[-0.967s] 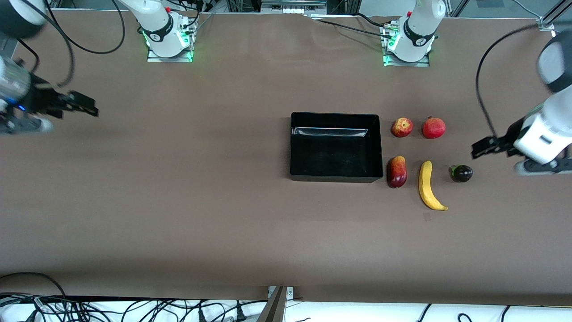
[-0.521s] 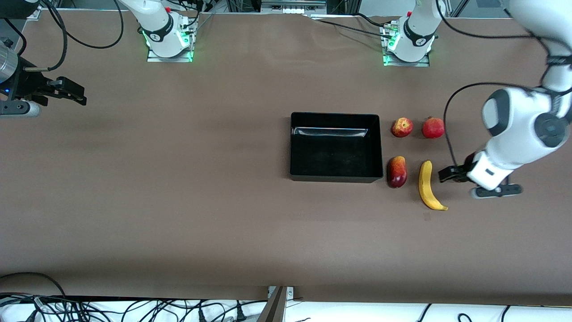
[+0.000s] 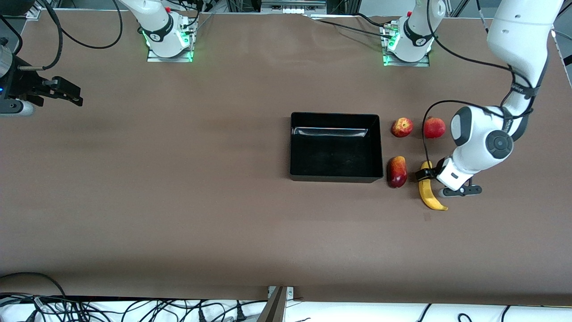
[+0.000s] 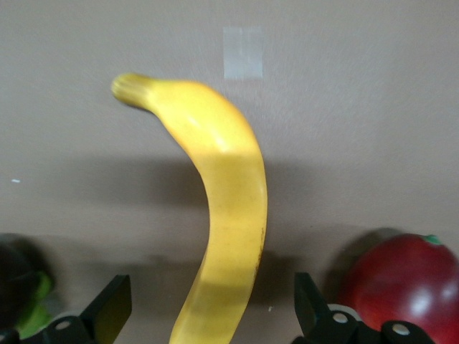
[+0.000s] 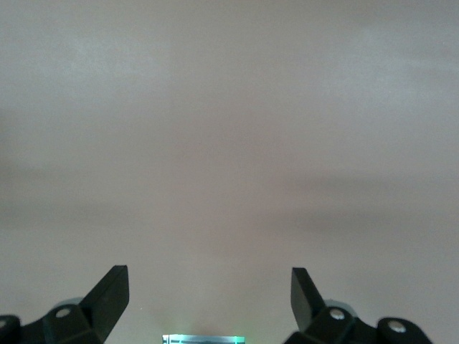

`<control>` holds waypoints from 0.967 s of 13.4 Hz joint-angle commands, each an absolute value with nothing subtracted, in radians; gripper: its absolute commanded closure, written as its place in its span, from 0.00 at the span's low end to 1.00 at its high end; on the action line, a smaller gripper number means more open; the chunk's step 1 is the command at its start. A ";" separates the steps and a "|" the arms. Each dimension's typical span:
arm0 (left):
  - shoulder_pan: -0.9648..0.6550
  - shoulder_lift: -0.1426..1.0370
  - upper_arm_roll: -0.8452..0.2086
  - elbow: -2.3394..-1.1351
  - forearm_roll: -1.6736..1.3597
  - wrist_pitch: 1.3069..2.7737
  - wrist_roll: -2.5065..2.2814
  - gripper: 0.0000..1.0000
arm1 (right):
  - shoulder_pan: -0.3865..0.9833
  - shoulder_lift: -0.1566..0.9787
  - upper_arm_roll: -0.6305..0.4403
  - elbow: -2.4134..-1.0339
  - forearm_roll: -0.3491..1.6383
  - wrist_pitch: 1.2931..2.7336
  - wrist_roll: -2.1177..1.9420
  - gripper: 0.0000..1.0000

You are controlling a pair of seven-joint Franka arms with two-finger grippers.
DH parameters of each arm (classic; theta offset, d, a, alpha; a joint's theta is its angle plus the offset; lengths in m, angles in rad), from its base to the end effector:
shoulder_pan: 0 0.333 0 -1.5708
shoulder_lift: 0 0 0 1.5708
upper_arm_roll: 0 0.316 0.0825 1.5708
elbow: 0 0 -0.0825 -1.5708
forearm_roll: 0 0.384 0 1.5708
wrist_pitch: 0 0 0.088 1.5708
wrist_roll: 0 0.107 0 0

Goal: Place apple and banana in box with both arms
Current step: 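Close the left gripper on the banana's middle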

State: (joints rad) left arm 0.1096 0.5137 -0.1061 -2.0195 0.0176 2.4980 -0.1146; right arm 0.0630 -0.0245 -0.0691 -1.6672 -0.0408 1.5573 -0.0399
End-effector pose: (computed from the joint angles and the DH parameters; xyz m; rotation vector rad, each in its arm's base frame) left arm 0.5989 0.0028 0.1913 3.0958 0.1807 -0.0534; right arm 0.5422 -0.0081 0.5916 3.1011 0.0544 -0.1340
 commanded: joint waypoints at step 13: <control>0.048 0.286 -0.133 -1.996 0.000 2.366 -0.112 1.00 | 0.052 -0.021 -0.061 -1.644 -0.038 1.525 -0.040 0.00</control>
